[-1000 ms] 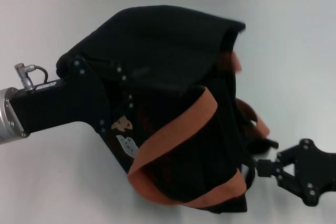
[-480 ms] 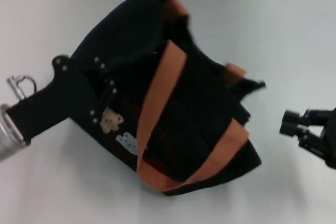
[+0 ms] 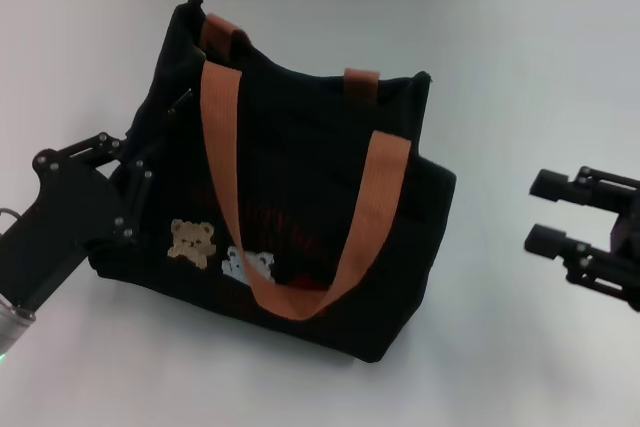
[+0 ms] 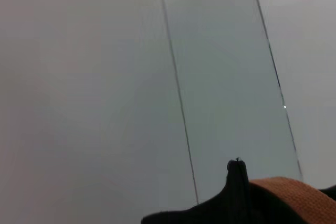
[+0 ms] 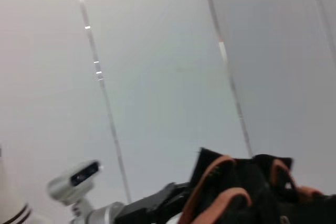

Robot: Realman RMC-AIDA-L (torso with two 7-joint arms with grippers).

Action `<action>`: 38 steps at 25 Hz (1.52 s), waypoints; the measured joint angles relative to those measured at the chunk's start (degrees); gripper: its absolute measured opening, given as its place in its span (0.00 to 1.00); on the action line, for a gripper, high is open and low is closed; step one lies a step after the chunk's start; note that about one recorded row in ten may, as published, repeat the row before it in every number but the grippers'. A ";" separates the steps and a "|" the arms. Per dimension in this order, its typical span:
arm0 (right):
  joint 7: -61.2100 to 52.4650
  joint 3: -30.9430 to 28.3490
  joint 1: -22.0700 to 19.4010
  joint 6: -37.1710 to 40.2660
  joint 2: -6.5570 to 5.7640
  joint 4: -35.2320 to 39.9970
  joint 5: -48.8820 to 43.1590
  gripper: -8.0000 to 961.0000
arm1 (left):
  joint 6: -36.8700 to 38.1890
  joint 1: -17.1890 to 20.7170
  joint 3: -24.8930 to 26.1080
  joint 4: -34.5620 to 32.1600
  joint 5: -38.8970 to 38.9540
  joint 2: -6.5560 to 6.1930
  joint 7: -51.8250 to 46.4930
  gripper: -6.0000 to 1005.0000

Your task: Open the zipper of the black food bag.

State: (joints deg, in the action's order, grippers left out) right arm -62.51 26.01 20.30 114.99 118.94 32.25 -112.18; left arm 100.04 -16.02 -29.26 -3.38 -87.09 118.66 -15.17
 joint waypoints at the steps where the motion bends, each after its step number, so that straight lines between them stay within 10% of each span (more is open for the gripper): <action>1: 0.24 0.76 0.28 0.08 0.01 -0.12 0.00 0.44 | 0.13 0.02 -0.19 -0.03 -0.24 0.03 -1.04 0.12; 10: 1.55 1.73 1.19 0.28 0.11 -1.31 0.23 0.69 | 9.12 1.13 -1.10 -3.16 -1.04 -0.20 -5.34 0.30; 21: 4.66 2.33 1.80 4.92 0.15 -2.59 0.01 0.69 | 15.12 2.57 -12.57 -23.09 -2.14 -0.81 -26.04 0.79; 32: 6.30 5.03 2.17 7.60 0.24 -2.64 0.01 0.69 | 14.45 3.83 -17.22 -30.07 -3.51 -2.17 -30.07 0.79; 38: 6.93 5.27 2.28 7.62 0.27 -2.64 0.26 0.69 | 14.37 6.57 -9.88 -29.92 -4.74 -3.51 -29.00 0.79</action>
State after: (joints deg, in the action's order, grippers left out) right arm -55.58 31.28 22.57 122.61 119.22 29.62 -111.92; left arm 114.41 -9.45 -39.14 -33.30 -91.83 115.14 -44.17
